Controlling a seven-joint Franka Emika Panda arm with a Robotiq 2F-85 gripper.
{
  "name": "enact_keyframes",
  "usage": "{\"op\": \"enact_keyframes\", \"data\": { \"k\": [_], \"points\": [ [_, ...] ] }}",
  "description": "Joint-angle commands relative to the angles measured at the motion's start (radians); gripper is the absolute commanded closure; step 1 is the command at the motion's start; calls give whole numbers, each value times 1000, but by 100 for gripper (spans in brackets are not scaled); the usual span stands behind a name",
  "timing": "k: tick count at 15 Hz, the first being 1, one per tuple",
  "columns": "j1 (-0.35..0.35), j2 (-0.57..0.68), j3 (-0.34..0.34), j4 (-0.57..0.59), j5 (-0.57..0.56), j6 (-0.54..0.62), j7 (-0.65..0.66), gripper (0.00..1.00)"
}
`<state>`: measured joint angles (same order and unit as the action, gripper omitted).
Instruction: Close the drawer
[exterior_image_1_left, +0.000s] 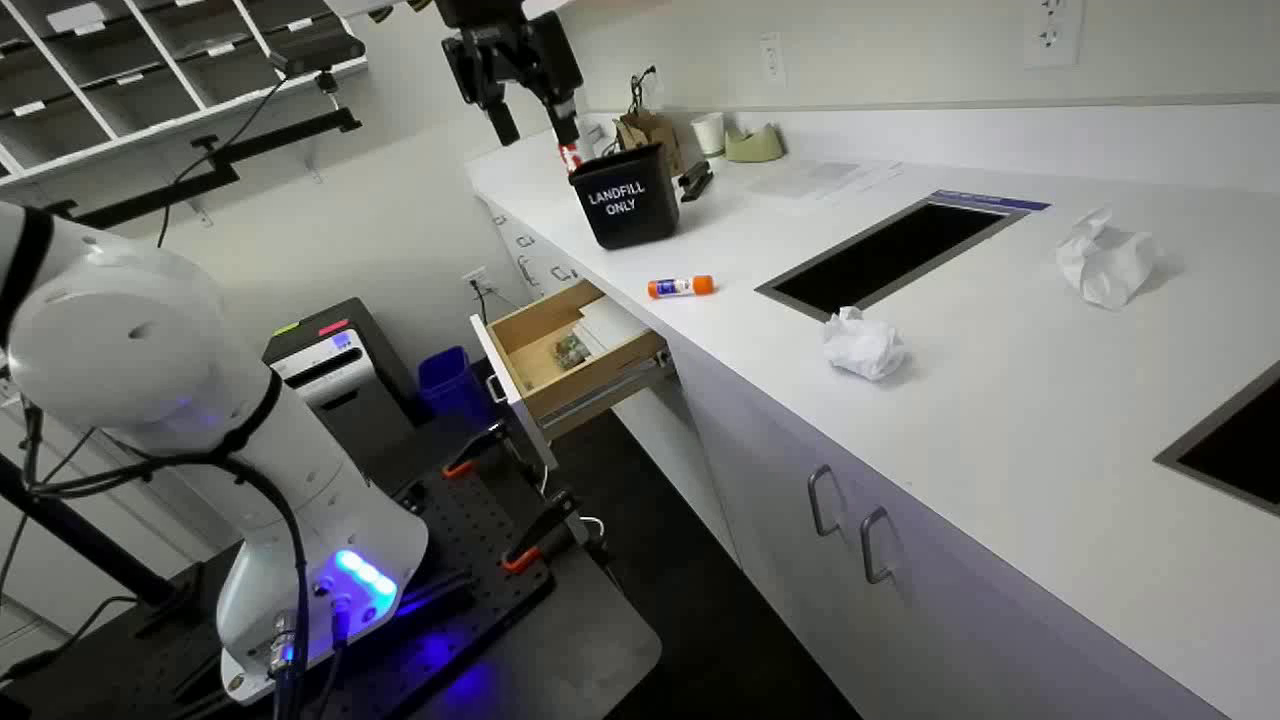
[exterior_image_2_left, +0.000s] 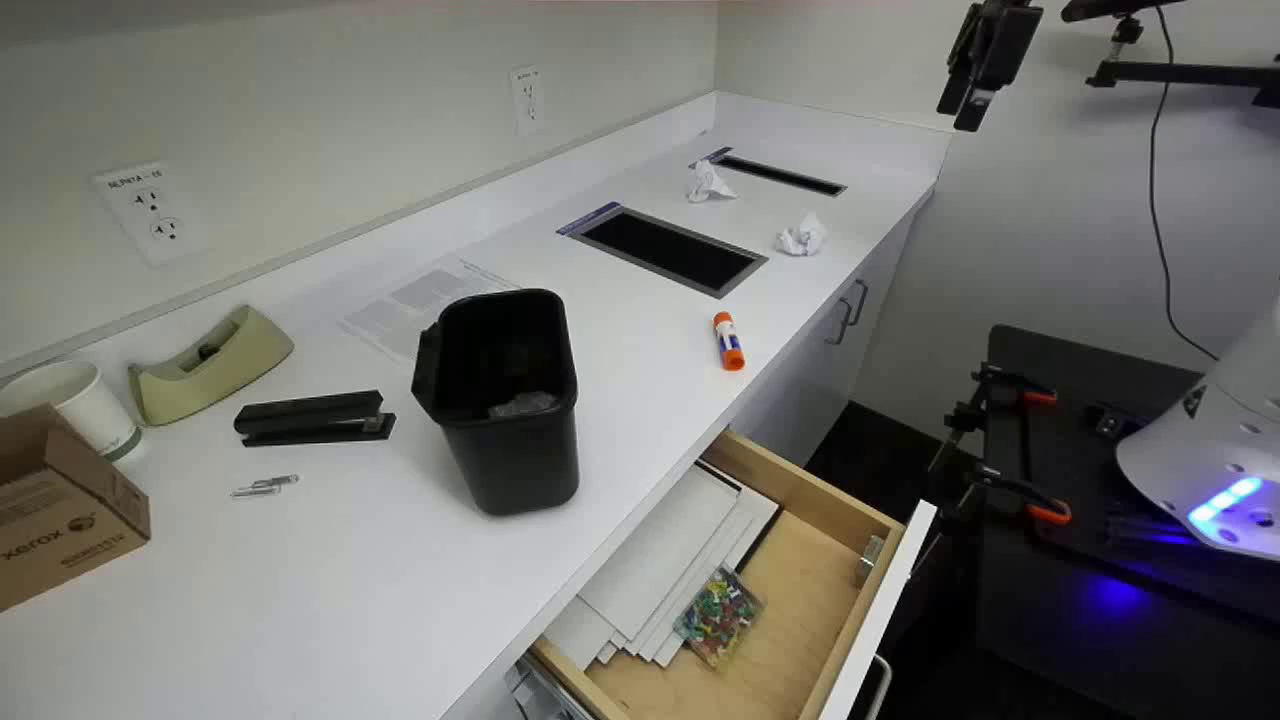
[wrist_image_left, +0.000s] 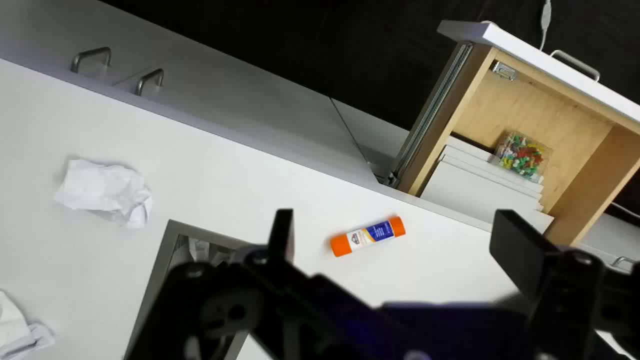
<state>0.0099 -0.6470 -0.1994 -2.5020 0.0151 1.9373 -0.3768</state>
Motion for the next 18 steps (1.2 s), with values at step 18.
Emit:
{"op": "enact_keyframes", "data": {
  "k": [18],
  "points": [
    [316, -29, 281, -172, 38, 33, -85, 0]
  ]
}}
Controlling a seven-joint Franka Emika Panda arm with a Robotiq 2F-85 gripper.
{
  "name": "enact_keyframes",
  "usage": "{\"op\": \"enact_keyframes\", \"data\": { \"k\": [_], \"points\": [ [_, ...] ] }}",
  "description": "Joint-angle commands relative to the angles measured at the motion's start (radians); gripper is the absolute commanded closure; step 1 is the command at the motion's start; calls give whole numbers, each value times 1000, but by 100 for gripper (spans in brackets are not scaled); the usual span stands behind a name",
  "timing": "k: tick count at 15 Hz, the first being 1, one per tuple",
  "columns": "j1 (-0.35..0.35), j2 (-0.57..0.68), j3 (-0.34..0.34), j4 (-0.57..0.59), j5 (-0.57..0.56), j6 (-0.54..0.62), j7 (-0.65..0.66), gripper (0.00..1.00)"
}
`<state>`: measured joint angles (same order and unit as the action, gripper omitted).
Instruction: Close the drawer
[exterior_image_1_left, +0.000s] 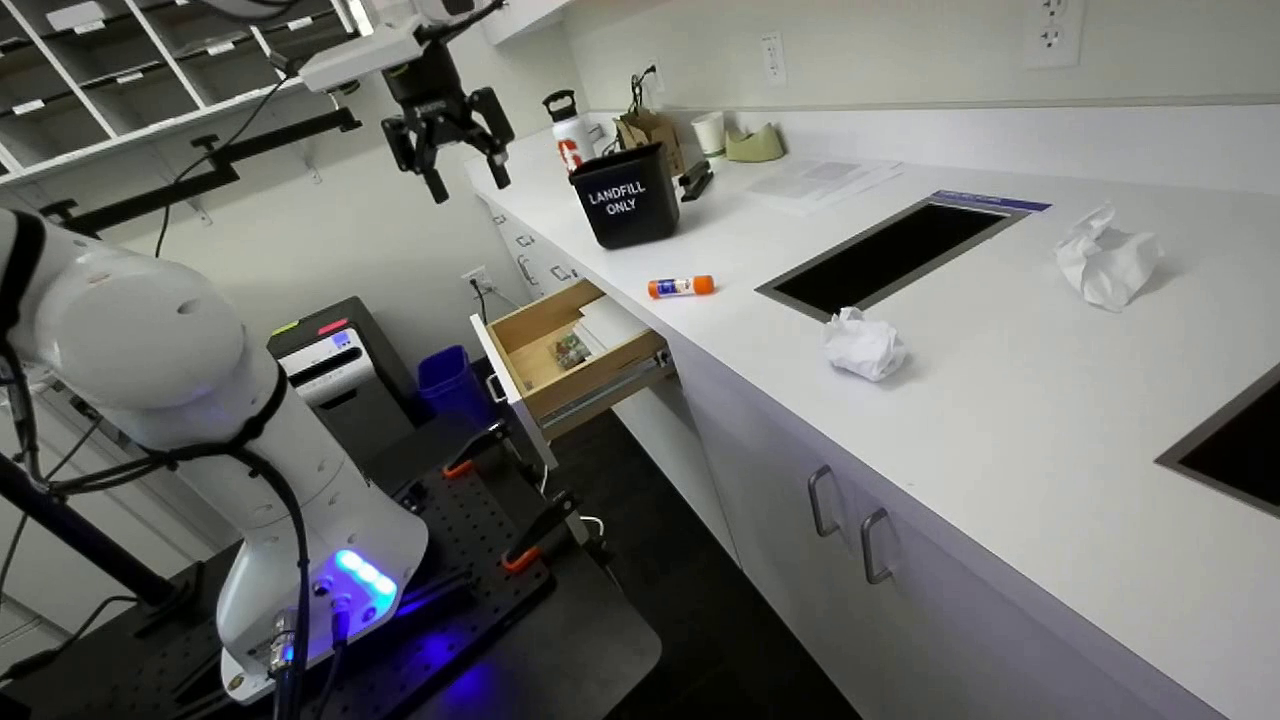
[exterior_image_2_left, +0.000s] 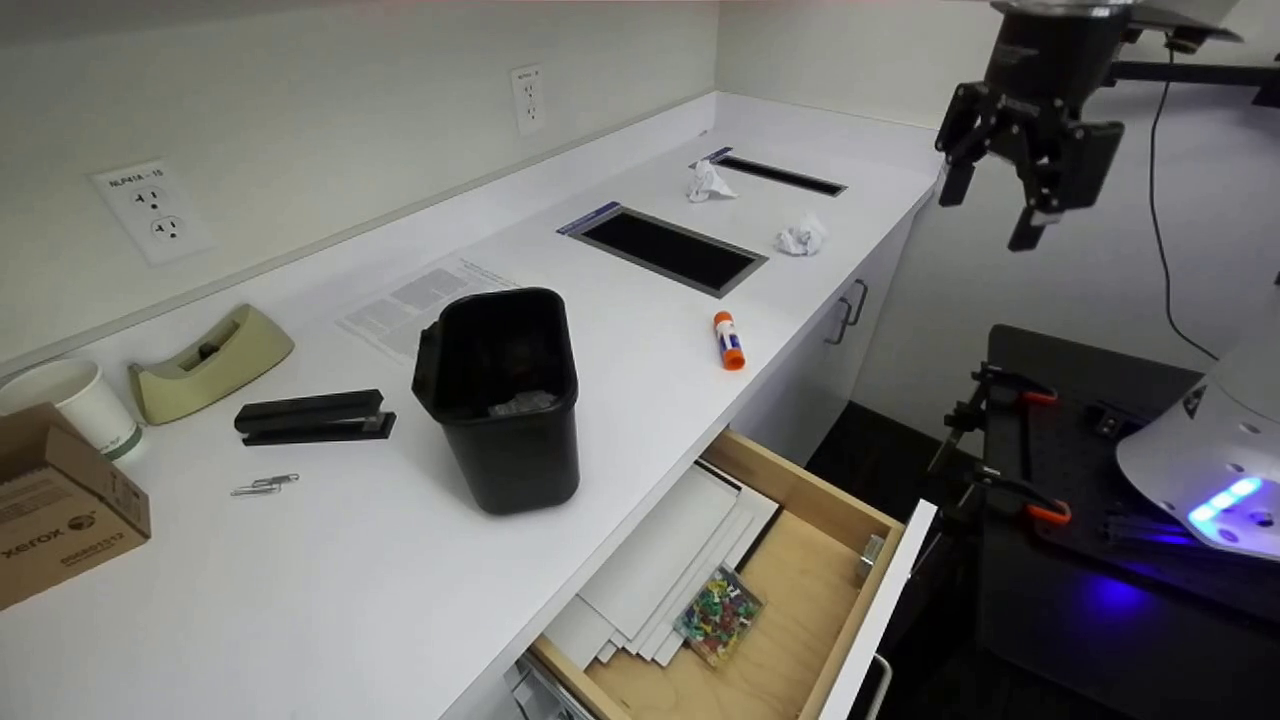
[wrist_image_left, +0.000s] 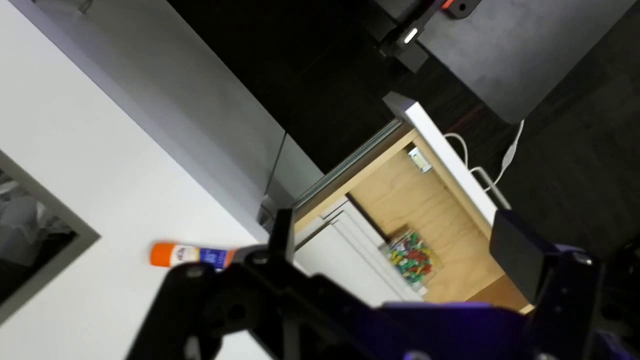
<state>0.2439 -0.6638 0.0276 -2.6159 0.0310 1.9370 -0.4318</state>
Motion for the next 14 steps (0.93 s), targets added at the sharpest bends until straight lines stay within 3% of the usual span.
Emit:
{"op": "enact_keyframes", "data": {
  "k": [1, 5, 6, 8, 12, 14],
  "points": [
    [120, -8, 77, -71, 29, 41, -36, 0],
    [262, -6, 157, -120, 55, 70, -74, 0],
    [223, 2, 141, -93, 39, 33, -25, 0],
    [264, 2, 162, -104, 42, 37, -32, 0],
    [267, 2, 160, -104, 42, 37, -43, 0],
    [299, 10, 145, -107, 59, 118, -123, 0]
  ]
}}
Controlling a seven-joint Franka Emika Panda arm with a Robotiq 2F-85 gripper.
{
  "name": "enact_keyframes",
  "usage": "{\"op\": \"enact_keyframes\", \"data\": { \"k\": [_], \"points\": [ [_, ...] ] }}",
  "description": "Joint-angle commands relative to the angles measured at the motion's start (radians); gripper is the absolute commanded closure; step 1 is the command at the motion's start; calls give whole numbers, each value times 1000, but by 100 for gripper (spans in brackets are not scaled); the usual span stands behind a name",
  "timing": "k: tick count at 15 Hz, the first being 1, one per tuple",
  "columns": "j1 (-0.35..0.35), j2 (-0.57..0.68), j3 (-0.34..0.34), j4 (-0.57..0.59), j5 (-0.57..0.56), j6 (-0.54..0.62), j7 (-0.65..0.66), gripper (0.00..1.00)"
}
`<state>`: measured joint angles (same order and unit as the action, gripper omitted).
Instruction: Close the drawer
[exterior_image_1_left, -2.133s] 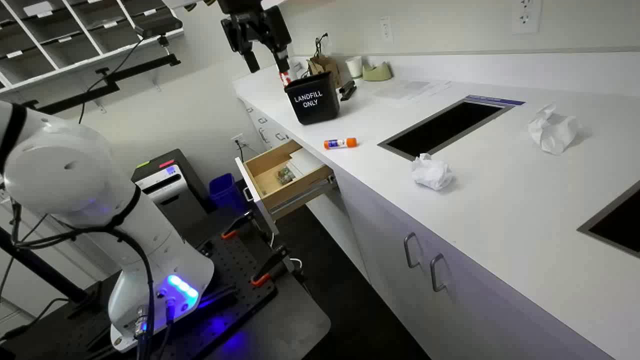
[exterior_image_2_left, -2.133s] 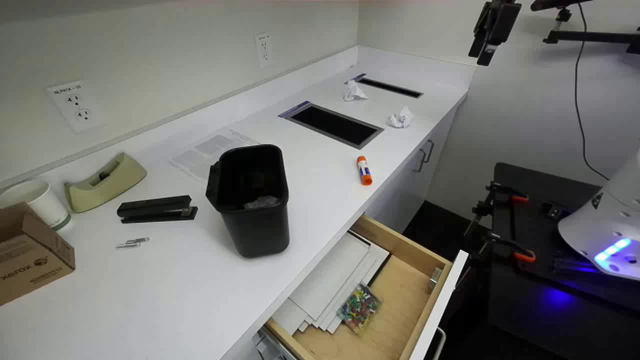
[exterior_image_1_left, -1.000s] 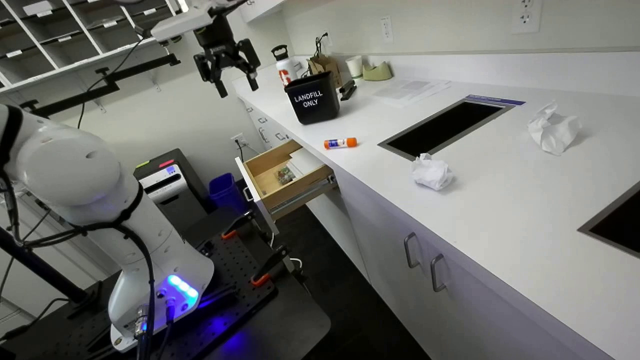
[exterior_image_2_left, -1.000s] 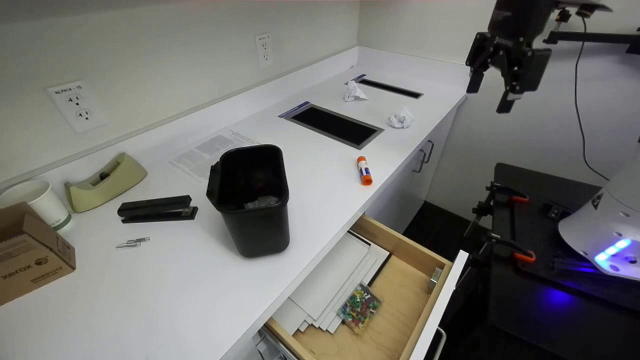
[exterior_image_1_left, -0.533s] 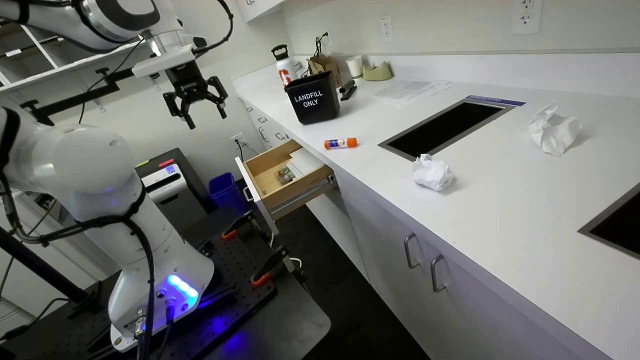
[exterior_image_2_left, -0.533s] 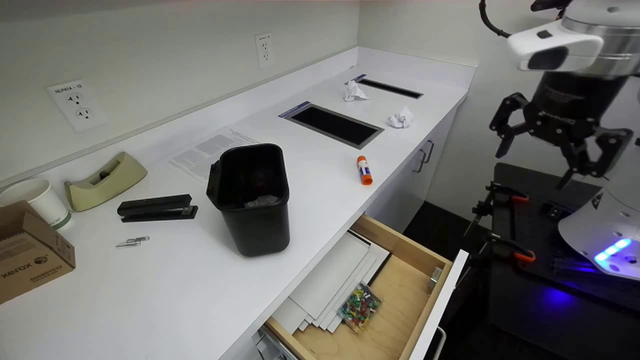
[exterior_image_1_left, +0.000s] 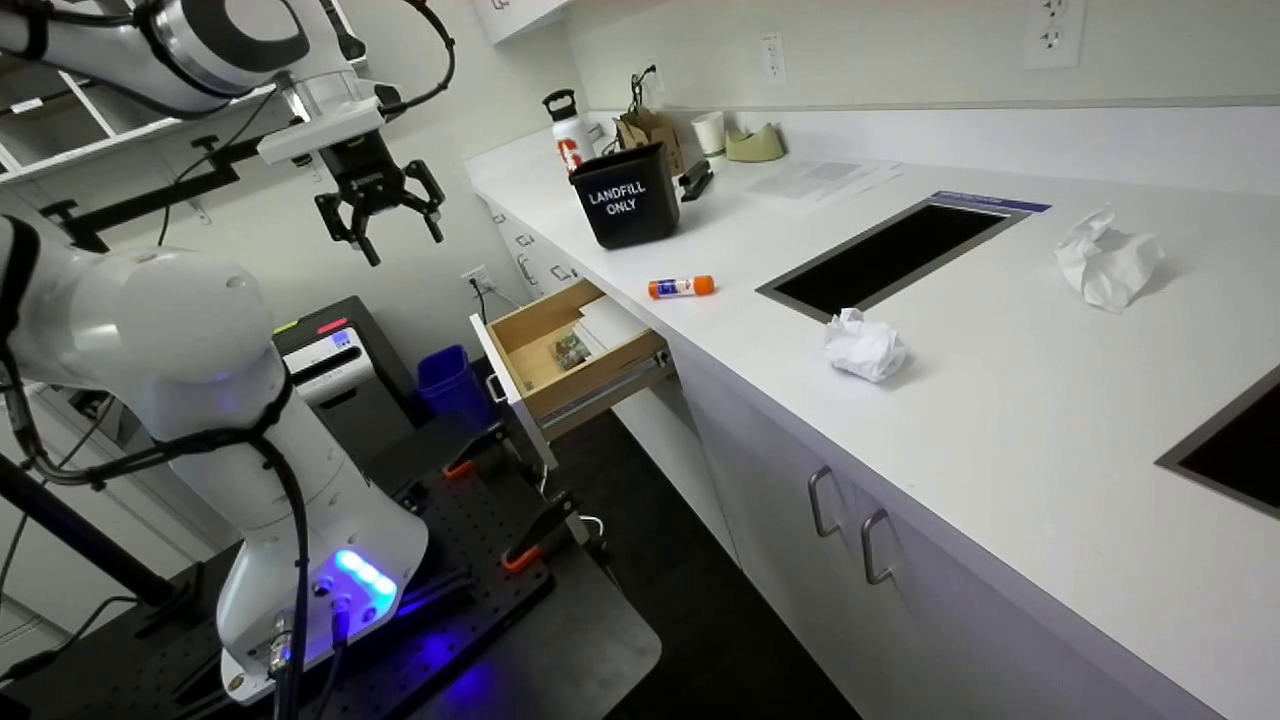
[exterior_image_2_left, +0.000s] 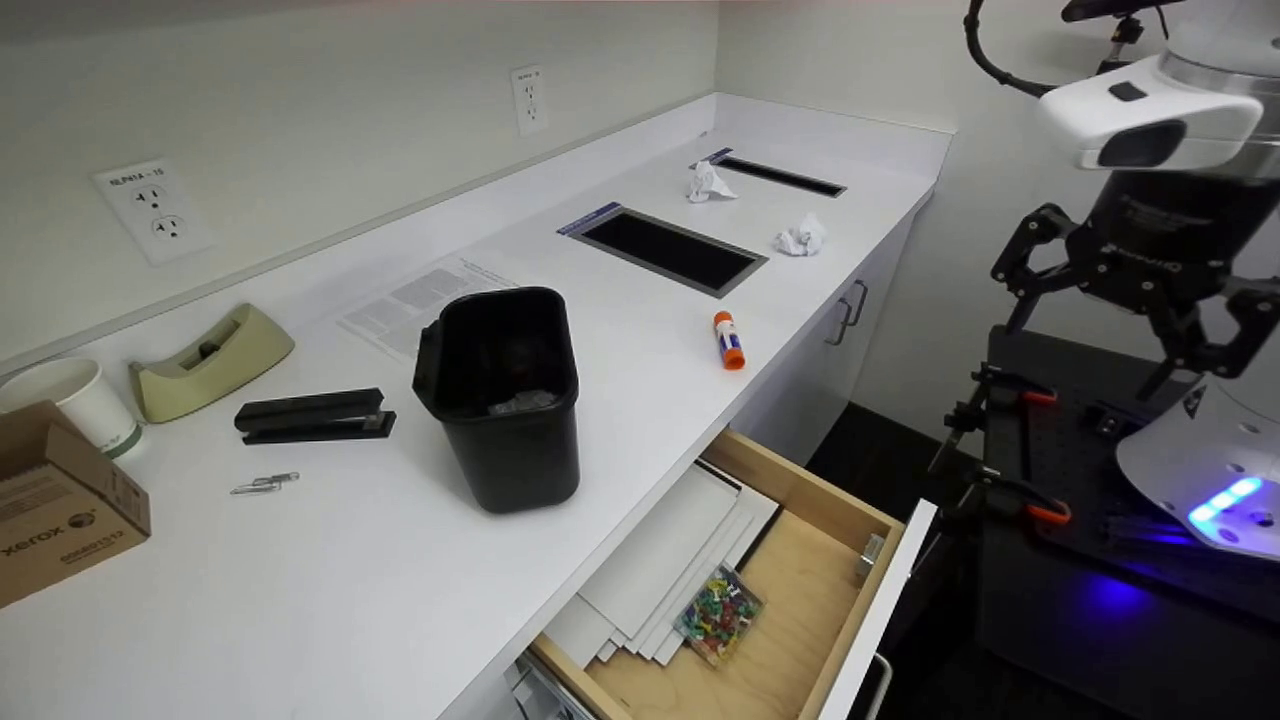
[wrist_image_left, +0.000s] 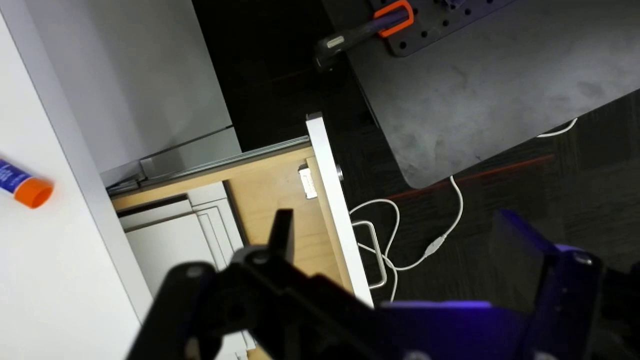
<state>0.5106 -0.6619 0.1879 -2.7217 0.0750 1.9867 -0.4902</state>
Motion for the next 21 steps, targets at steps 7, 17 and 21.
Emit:
{"op": "enact_keyframes", "data": {
  "k": [7, 17, 21],
  "points": [
    [220, 201, 87, -10, 4, 342, -187, 0],
    [319, 305, 106, -5, -24, 389, -247, 0],
    [376, 326, 148, -48, -90, 429, -335, 41]
  ]
}}
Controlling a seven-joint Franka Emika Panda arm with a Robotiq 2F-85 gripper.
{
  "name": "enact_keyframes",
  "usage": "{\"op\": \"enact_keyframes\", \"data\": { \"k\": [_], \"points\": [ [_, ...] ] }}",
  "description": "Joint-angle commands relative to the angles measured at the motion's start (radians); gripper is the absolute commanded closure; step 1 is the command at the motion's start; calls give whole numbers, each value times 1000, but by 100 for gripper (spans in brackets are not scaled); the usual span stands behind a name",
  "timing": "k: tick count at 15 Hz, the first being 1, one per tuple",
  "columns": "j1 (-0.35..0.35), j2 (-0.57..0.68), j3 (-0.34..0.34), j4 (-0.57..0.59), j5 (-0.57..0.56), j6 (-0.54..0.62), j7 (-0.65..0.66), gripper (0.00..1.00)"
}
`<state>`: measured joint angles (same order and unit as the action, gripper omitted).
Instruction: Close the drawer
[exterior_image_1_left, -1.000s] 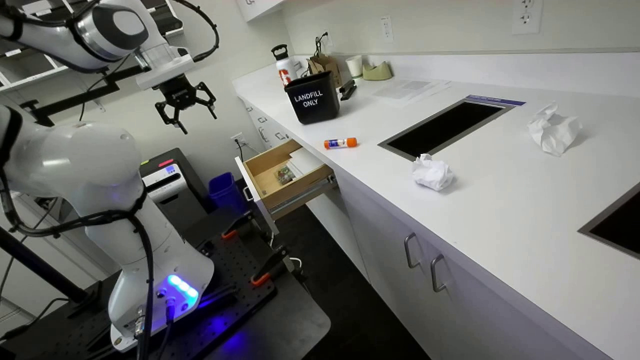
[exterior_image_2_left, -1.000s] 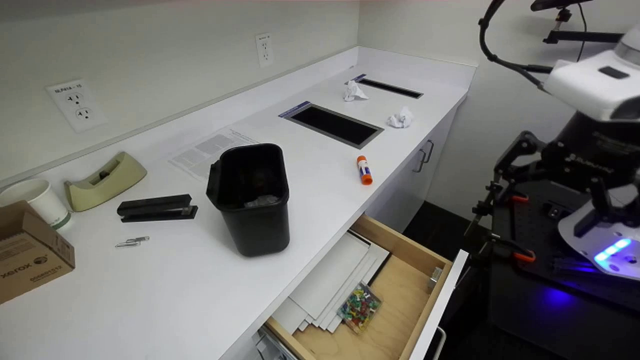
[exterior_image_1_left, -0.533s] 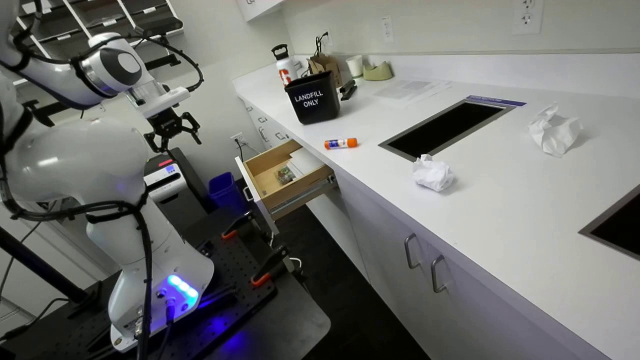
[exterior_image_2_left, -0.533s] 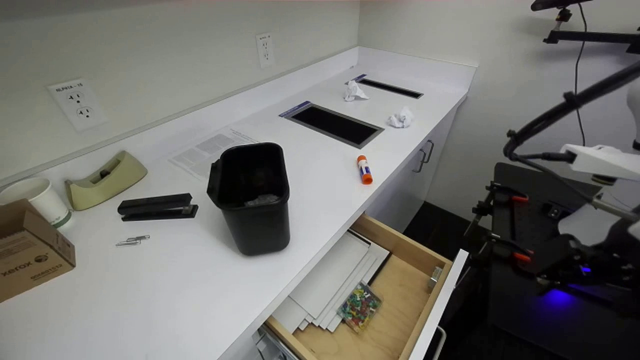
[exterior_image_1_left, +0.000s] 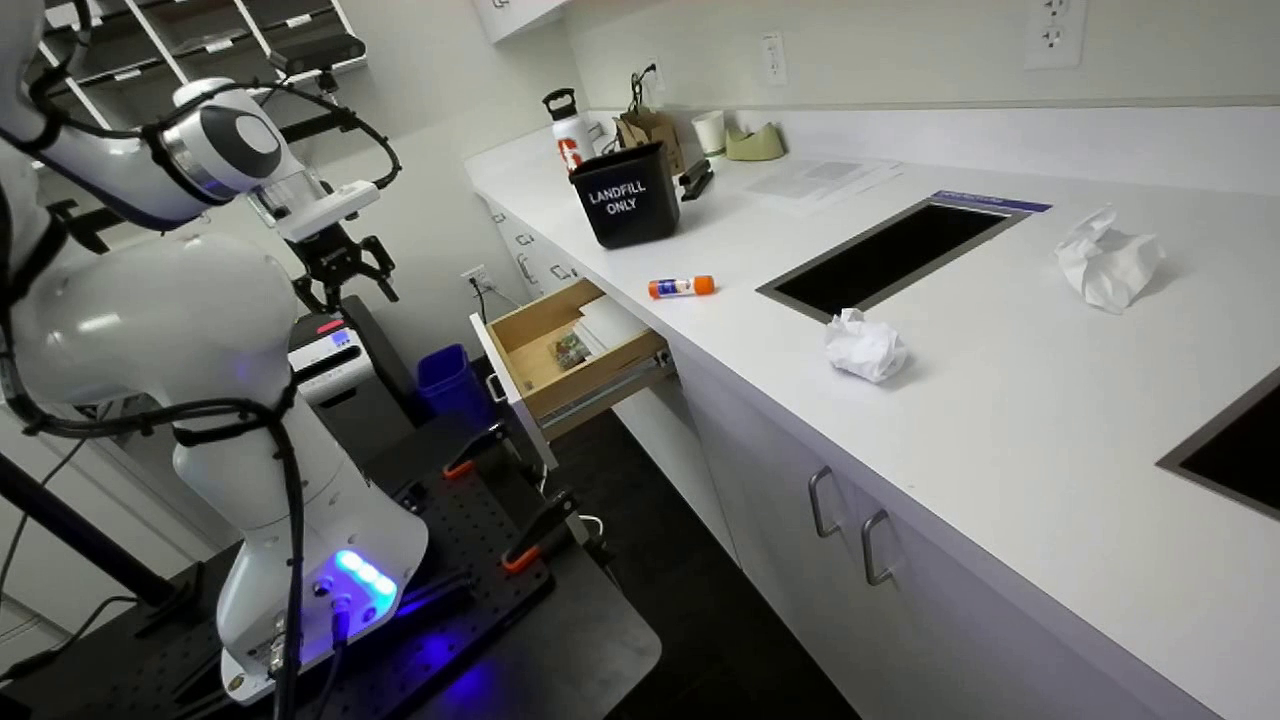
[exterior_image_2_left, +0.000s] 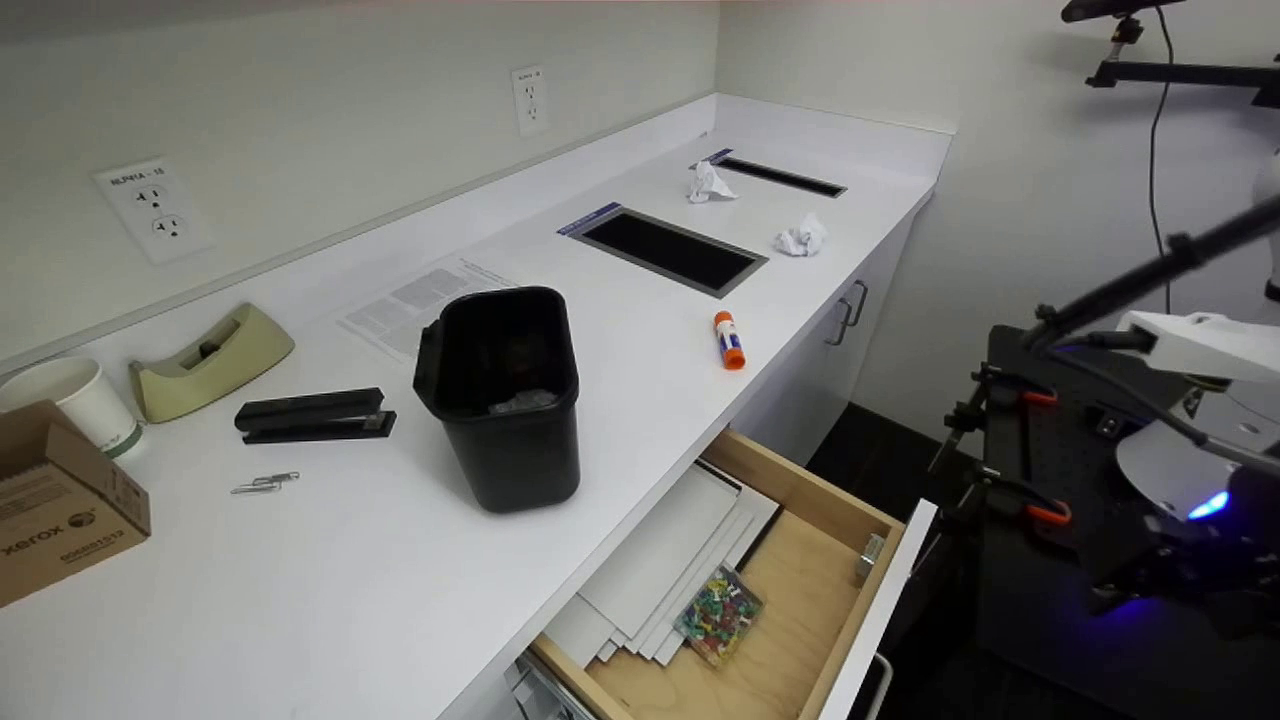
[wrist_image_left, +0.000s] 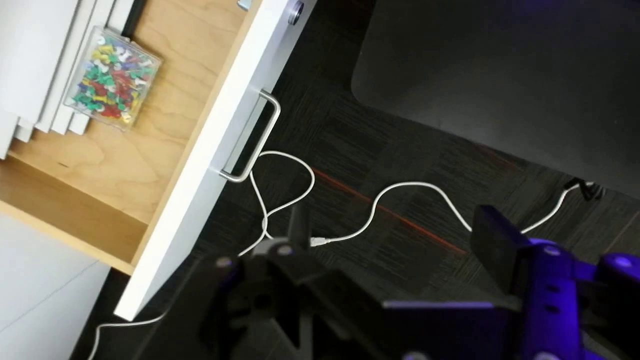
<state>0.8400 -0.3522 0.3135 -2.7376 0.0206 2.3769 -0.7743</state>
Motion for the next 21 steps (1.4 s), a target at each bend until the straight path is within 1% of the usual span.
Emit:
{"op": "enact_keyframes", "data": {
  "k": [1, 2, 3, 4, 6, 7, 8, 10, 12, 13, 15, 17, 18, 20, 21],
  "points": [
    [63, 25, 31, -48, -47, 61, -68, 48],
    [79, 36, 40, -63, -60, 87, -85, 57],
    [90, 54, 50, -75, -87, 116, -93, 64],
    [85, 100, 68, -42, -142, 130, -86, 73],
    [73, 143, 93, -50, -254, 169, -69, 86],
    [65, 175, 98, -51, -308, 200, -76, 95],
    [56, 203, 103, -51, -368, 222, -79, 99],
    [32, 259, 109, -49, -496, 253, -69, 100],
    [16, 330, 106, -29, -567, 255, -70, 100],
    [31, 269, 113, -43, -511, 220, -65, 99],
    [14, 315, 116, -36, -544, 229, -66, 99],
    [10, 332, 117, -30, -549, 232, -67, 99],
    [3, 335, 113, -25, -607, 203, -40, 100],
    [-18, 343, 106, -13, -801, 211, 11, 100],
    [-23, 336, 112, -7, -880, 198, 15, 100]
  ]
}}
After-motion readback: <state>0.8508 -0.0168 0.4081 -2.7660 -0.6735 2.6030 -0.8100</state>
